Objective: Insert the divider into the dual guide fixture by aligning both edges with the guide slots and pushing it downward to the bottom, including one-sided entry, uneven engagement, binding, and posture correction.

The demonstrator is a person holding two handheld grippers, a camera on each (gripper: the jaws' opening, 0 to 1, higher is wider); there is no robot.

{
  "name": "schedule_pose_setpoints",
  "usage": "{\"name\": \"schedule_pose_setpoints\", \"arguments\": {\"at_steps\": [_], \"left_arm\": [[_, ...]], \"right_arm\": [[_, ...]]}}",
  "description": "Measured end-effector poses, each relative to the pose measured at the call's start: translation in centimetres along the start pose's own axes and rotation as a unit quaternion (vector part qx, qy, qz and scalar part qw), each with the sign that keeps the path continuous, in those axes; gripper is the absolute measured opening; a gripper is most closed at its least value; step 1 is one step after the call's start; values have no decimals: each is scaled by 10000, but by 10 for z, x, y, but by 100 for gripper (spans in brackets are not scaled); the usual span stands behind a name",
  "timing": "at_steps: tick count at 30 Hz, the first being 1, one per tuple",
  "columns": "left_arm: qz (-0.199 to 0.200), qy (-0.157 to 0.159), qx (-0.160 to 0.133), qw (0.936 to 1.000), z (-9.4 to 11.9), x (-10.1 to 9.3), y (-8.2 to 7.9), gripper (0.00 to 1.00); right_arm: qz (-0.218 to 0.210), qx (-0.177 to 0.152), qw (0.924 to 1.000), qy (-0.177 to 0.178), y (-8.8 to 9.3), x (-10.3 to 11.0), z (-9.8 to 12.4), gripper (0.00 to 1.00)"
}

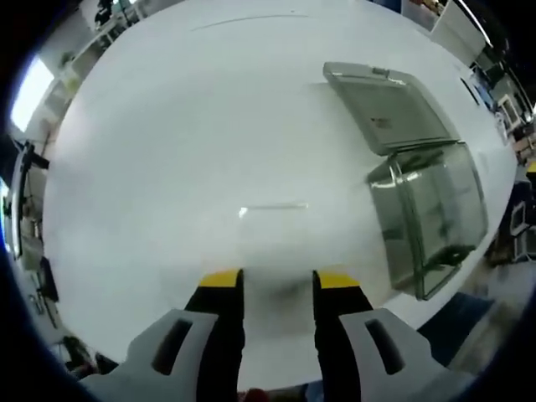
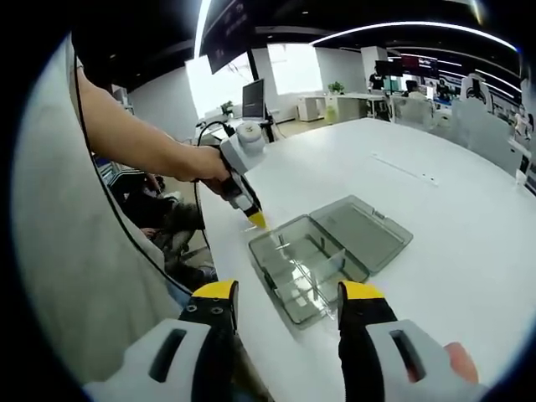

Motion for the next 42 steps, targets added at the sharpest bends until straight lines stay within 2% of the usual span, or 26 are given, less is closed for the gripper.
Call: {"name": "schedule_pose_setpoints", "arguments": {"at_steps": [7, 22, 29, 33, 42], "left_arm": [[129, 116, -102, 9998, 6, 0, -1, 28], [371, 758, -602, 9946, 23, -15, -19, 28], [464, 1133, -849, 9888, 39, -30, -26, 28], [553, 1434, -1058, 9824, 48, -39, -33, 28], [717, 1927, -1275, 9703, 66, -56, -42, 28]], "right_arm": [[-37, -43, 10000, 24, -1, -3, 1, 44], [-185, -124, 9997, 39, 0, -7, 2, 44], [-272, -195, 9994, 12, -3, -8, 2, 44], [-322, -236, 9992, 8, -4, -9, 3, 44], [-475, -390, 9981, -29, -10, -12, 5, 44]]}}
Point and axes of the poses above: the point that each gripper's makers call its tool centre point, and the gripper's own axes: z roughly backward along the fingers, x roughly to its left, y roughly out of its underside, the point moved 1 cm from there along z, roughly backward along the fingers, and after that the axes turned 3 degrees about z, right-handed, at the moved point
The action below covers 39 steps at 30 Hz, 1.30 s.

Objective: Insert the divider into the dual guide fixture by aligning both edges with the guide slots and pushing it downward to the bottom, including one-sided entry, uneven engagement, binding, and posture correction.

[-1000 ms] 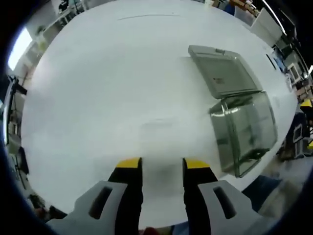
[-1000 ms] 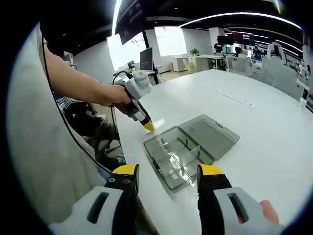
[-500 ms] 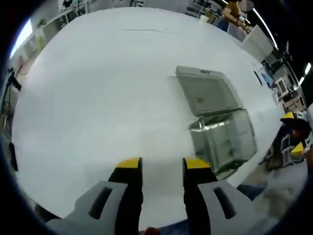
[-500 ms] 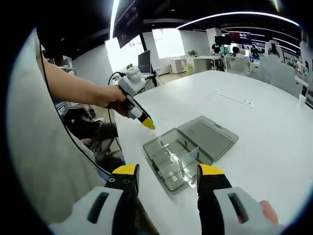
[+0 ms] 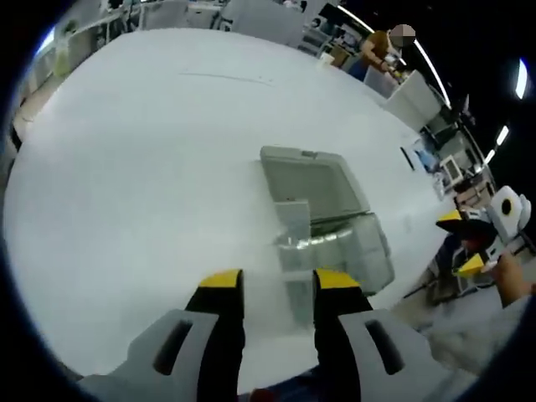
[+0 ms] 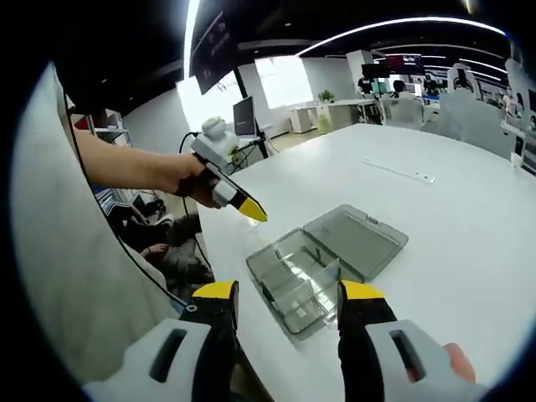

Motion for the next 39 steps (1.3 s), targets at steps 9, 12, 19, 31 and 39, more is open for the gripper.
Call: {"name": "schedule_pose_setpoints", "arguments": {"at_steps": [9, 12, 19, 31, 39], "left_arm": [[140, 413, -117, 9990, 6, -21, -3, 28], [157, 507, -146, 9985, 7, -25, -3, 28], [206, 692, -185, 9972, 8, -33, -4, 28], [195, 1173, -205, 9927, 7, -58, -10, 28], [239, 1436, -247, 9890, 5, -69, -13, 28]], "right_arm": [[-137, -108, 9998, -44, -3, 0, 1, 44], [-154, -124, 9998, -48, -4, 1, 2, 44], [-251, -206, 9994, -67, -6, 1, 4, 44], [-550, -407, 9975, -175, -14, -2, 8, 44], [-703, -541, 9958, -225, -20, -6, 9, 43]]}}
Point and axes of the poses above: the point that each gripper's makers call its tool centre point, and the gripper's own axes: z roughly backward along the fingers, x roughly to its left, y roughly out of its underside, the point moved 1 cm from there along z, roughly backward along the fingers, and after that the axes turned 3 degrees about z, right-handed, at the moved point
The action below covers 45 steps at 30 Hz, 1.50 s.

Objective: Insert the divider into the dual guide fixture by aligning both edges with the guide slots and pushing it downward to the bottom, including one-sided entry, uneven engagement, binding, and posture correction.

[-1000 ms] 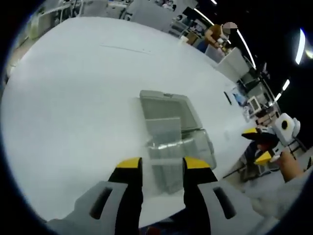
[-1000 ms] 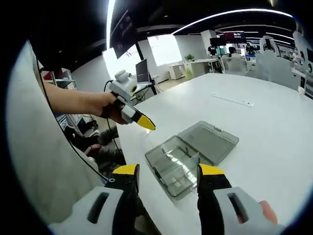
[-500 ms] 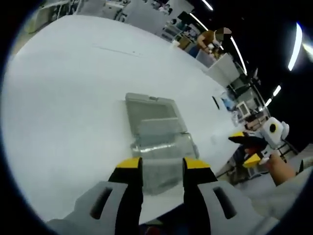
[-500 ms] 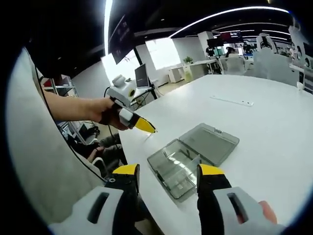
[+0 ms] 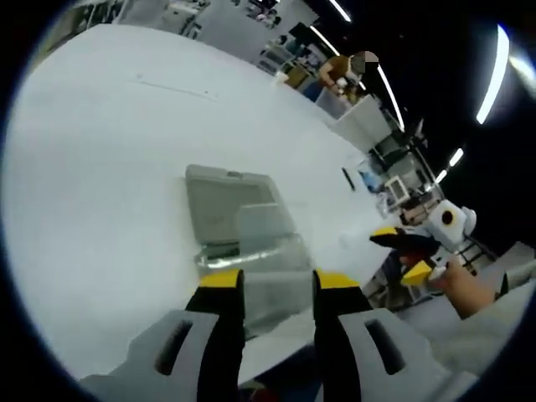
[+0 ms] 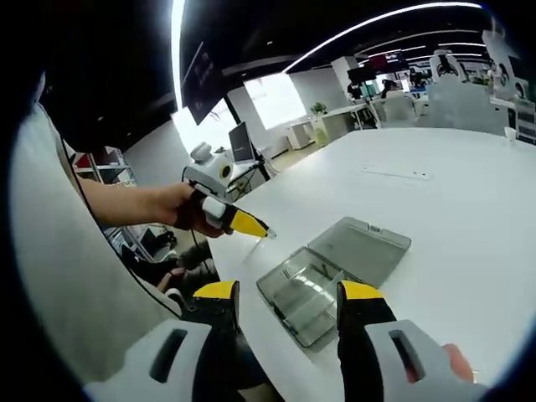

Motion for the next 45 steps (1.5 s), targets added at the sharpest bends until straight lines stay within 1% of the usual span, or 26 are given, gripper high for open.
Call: {"name": "schedule_pose_setpoints", "arguments": {"at_steps": [3, 11, 14, 19, 20, 23, 26, 29, 35, 37, 40, 41, 42, 45], "left_arm": [[-3, 69, 11, 10000, -1, -3, 0, 28], [94, 511, 86, 9986, -6, -18, -1, 28], [56, 596, 143, 9981, -8, -22, 0, 28], [44, 736, 193, 9971, -11, -27, -1, 28], [-2, 833, 221, 9963, -11, -31, -1, 28], [-43, 927, 252, 9954, -13, -36, -1, 28], [-23, 1083, 274, 9937, -14, -43, -2, 28], [-36, 1254, 273, 9917, -15, -50, -4, 28], [-114, 1513, 296, 9880, -16, -64, -5, 28], [-121, 1571, 302, 9870, -18, -65, -6, 28], [-140, 1760, 324, 9838, -17, -74, -6, 28], [-164, 1823, 343, 9825, -17, -77, -5, 28], [-177, 1839, 352, 9822, -18, -79, -4, 28], [-160, 1944, 342, 9802, -18, -83, -5, 28]], "right_arm": [[-101, -82, 9999, -45, -3, -1, 0, 43], [-284, -202, 9992, -214, -10, 0, -3, 43], [-352, -254, 9987, -268, -14, -1, -4, 43], [-685, -485, 9954, -471, -25, -1, -7, 43], [-725, -531, 9945, -533, -28, -1, -8, 43], [-766, -552, 9935, -629, -32, 0, -12, 44], [-917, -703, 9900, -809, -41, 4, -14, 44], [-1105, -867, 9854, -961, -48, 3, -16, 44], [-1262, -963, 9806, -1149, -55, 3, -18, 45], [-1329, -1019, 9785, -1204, -59, 3, -18, 45], [-1442, -1159, 9736, -1337, -68, 5, -18, 45], [-1443, -1183, 9730, -1356, -69, 5, -18, 45], [-1481, -1206, 9713, -1418, -71, 6, -19, 46], [-1528, -1219, 9697, -1464, -73, 5, -20, 46]]}}
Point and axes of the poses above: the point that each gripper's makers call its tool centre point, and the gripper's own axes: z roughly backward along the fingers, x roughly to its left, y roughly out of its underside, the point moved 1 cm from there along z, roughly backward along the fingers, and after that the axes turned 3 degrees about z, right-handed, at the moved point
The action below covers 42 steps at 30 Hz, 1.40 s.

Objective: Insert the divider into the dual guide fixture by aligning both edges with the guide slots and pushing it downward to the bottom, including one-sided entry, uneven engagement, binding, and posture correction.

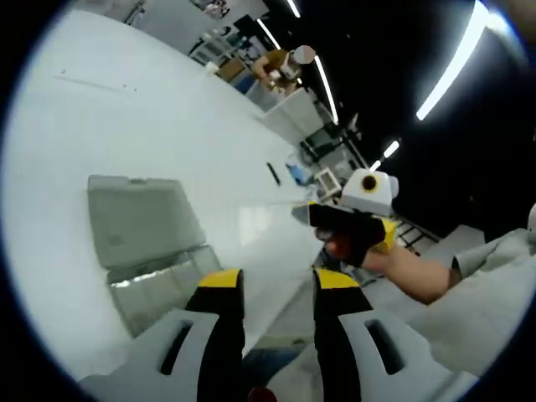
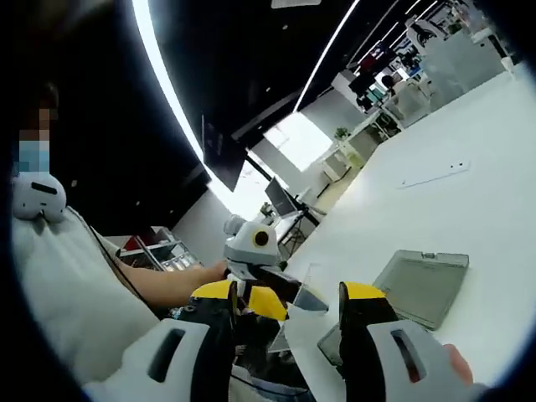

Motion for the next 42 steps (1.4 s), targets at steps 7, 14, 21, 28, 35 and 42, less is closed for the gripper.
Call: {"name": "schedule_pose_setpoints", "arguments": {"at_steps": [7, 14, 21, 28, 35, 42], "left_arm": [[2, 209, -38, 9998, -2, -8, -3, 28], [-15, 320, -28, 9995, -3, -13, -4, 28], [-88, 460, 11, 9989, -6, -19, -4, 28], [-129, 627, 17, 9979, -8, -25, -6, 28], [-163, 778, 28, 9968, -10, -31, -7, 28], [-183, 854, 14, 9962, -10, -33, -9, 28]], "right_arm": [[-102, -59, 9999, -63, -4, -2, -2, 46], [-222, -119, 9995, -198, -6, 2, -5, 46], [-347, -141, 9989, -299, -6, 3, -7, 49], [-432, -174, 9981, -400, -7, 2, -7, 49], [-579, -245, 9963, -592, -10, 4, -7, 49], [-692, -195, 9956, -595, -7, -1, -8, 49]]}}
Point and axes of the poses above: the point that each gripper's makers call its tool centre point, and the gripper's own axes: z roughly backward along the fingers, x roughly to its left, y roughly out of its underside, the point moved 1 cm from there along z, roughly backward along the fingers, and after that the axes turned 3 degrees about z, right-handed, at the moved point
